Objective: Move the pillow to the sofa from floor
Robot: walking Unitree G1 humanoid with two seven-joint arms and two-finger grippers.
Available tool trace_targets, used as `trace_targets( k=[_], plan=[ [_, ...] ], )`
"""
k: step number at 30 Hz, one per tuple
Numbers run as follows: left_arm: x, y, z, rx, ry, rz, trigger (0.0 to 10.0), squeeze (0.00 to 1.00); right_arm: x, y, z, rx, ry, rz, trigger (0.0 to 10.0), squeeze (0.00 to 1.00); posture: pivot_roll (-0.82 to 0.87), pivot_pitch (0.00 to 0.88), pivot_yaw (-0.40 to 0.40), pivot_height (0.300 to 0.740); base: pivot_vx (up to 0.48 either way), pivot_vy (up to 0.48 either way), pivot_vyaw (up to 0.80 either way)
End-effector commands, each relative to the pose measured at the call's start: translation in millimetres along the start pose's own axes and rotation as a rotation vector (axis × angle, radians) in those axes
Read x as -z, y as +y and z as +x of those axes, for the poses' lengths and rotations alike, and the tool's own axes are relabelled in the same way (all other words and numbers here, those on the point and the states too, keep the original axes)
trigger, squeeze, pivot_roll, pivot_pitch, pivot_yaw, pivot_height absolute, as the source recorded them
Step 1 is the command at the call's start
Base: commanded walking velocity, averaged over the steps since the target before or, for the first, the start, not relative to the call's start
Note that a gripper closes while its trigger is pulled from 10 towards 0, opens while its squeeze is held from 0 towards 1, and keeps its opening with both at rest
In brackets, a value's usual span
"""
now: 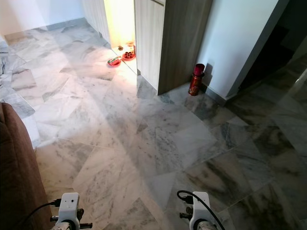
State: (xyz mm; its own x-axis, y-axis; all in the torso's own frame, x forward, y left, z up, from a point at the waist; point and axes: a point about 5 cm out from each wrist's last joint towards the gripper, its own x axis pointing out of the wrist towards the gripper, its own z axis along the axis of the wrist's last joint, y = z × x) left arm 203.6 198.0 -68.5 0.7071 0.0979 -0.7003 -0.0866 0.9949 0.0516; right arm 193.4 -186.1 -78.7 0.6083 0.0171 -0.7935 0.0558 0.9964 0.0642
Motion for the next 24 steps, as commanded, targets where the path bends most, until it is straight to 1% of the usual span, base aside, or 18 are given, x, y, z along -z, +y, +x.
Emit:
trace_targets(
  k=[1,2,3,4,5,8,9,11,13,15,19,20,21,23,24],
  plan=[
    [-8.5,17.3,3.8,-0.060,0.059,-0.016,10.0,0.00,-21.0,-4.7,2.5,-0.045,-0.027,0.023,10.0,0.00,-0.01,0.000,0.043,0.740,0.000,0.000,0.00],
    [-8.5,17.3,3.8,-0.060,0.059,-0.016,10.0,0.00,-21.0,-4.7,2.5,-0.045,-0.027,0.023,10.0,0.00,-0.01,0.000,0.043,0.740,0.000,0.000,0.00],
    [-5.8,19.0,2.8,-0.039,0.063,-0.039,10.0,0.00,-17.6,-3.0,2.0,-0.053,-0.034,0.053,10.0,0.00,-0.02,0.000,0.056,0.740,0.000,0.000,0.00],
    [-5.3,19.4,2.6,-0.032,0.063,-0.043,10.0,0.00,-17.0,-2.6,1.9,-0.055,-0.037,0.061,10.0,0.00,-0.02,0.000,0.056,0.740,0.000,0.000,0.00],
    [-4.1,17.6,2.3,-0.003,0.069,-0.008,10.0,0.00,-15.1,-2.8,1.6,-0.046,-0.041,0.076,10.0,0.00,-0.03,0.000,0.063,0.740,0.000,0.000,0.00],
    [-0.8,15.5,1.4,0.016,0.073,0.007,10.0,0.00,-12.3,-4.5,1.1,-0.013,-0.042,0.083,10.0,0.00,-0.01,0.000,0.060,0.740,0.000,0.000,0.00],
    [1.8,12.9,0.8,0.033,0.081,0.019,10.0,0.00,-9.4,-7.2,0.6,0.023,-0.029,0.070,10.0,0.00,-0.01,0.000,0.057,0.740,0.000,0.000,0.00],
    [4.5,8.5,0.1,0.050,0.081,0.031,10.0,0.00,-7.2,-9.5,-0.1,0.041,-0.030,0.130,10.0,0.00,0.00,0.000,0.050,0.740,0.000,0.000,0.00],
    [9.8,7.9,-1.1,0.030,0.102,0.061,10.0,0.00,-5.1,-6.2,0.1,0.021,-0.025,0.168,10.0,0.00,0.00,0.000,0.048,0.740,0.000,0.000,0.00],
    [12.6,9.1,-1.9,0.018,0.115,0.073,10.0,0.00,-3.3,-4.5,0.1,0.013,-0.017,0.177,10.0,0.00,0.01,0.000,0.048,0.740,0.000,0.000,0.00],
    [18.9,13.3,-4.2,0.003,0.136,0.013,10.0,0.00,-1.5,-0.6,0.3,0.017,-0.015,0.121,10.0,0.00,0.01,0.000,0.060,0.740,0.000,0.000,0.00],
    [18.8,14.6,-4.3,-0.003,0.134,0.012,10.0,0.00,-2.2,-0.5,0.4,0.017,-0.018,0.097,10.0,0.00,0.01,0.000,0.061,0.740,0.000,0.000,0.00],
    [18.2,16.6,-4.3,-0.015,0.130,0.026,10.0,0.00,-2.1,-0.5,0.5,0.018,-0.014,0.093,10.0,0.00,0.01,0.001,0.060,0.740,0.000,0.000,0.00],
    [17.1,20.2,-4.3,-0.031,0.126,0.047,10.0,0.00,-1.7,0.1,0.6,0.007,-0.007,0.149,10.0,0.00,0.01,0.018,0.056,0.740,0.000,0.000,0.00],
    [17.1,20.2,-4.3,-0.031,0.126,0.047,10.0,0.00,-1.7,0.1,0.6,0.007,-0.007,0.149,10.0,0.00,0.01,0.018,0.056,0.740,0.000,0.000,0.00]
  ],
)
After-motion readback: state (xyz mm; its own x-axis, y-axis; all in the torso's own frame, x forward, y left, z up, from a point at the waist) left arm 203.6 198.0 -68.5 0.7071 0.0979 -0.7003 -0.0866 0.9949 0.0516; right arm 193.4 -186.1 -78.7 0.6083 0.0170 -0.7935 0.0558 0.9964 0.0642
